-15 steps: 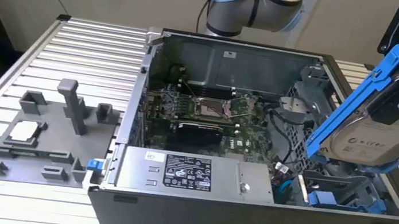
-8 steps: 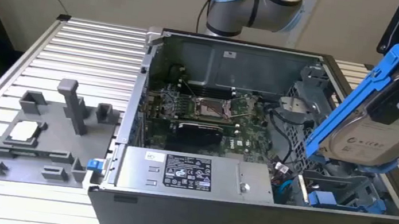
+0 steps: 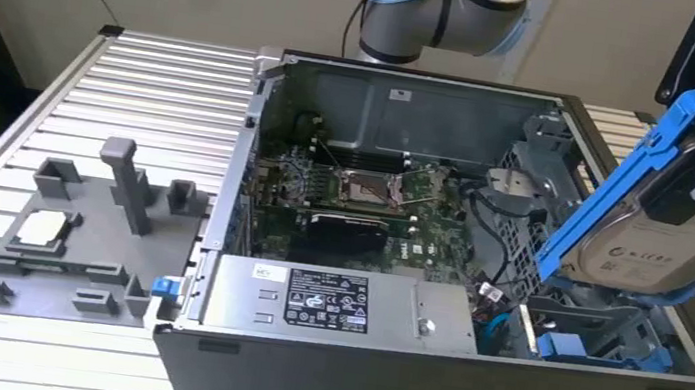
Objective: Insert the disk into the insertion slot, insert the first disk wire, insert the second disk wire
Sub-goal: 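Insert the disk into the insertion slot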
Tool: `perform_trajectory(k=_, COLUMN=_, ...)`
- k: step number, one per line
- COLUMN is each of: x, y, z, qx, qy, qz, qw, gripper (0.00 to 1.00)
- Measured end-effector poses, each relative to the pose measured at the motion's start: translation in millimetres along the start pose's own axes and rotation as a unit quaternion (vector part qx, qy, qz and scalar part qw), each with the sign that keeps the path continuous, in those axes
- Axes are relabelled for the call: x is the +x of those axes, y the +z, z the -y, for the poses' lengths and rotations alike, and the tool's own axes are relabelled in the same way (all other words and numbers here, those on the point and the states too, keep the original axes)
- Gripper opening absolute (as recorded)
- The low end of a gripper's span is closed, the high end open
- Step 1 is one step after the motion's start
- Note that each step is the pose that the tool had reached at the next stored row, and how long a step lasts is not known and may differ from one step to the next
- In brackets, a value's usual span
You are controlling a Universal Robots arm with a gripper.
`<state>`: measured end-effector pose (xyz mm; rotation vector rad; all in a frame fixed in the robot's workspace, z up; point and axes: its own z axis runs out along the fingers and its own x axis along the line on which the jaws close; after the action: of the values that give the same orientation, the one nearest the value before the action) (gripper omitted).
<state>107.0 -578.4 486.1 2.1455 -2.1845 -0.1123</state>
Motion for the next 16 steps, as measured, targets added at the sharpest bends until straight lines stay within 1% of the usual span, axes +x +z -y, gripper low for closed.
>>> perform_trajectory(k=3, x=0.1, y=2.9, z=0.3, qx=0.0089, qy=0.0, qz=0.0001, qw=1.0, gripper=0.33)
perform_trajectory(k=7, x=0.1, y=7.7, z=0.8, qx=0.0189, qy=0.0, qz=0.0003, qw=0.9998, gripper=0.33)
perform_trajectory(k=8, x=0.1, y=9.3, z=1.0, qx=0.0204, qy=0.0, qz=0.0003, qw=0.9998, gripper=0.33)
perform_trajectory(k=12, x=0.0, y=16.6, z=1.8, qx=0.023, qy=0.0, qz=0.0003, qw=0.9997, gripper=0.33)
perform_trajectory(k=16, x=-0.1, y=23.3, z=2.5, qx=0.0243, qy=0.0, qz=0.0004, qw=0.9997, gripper=0.33)
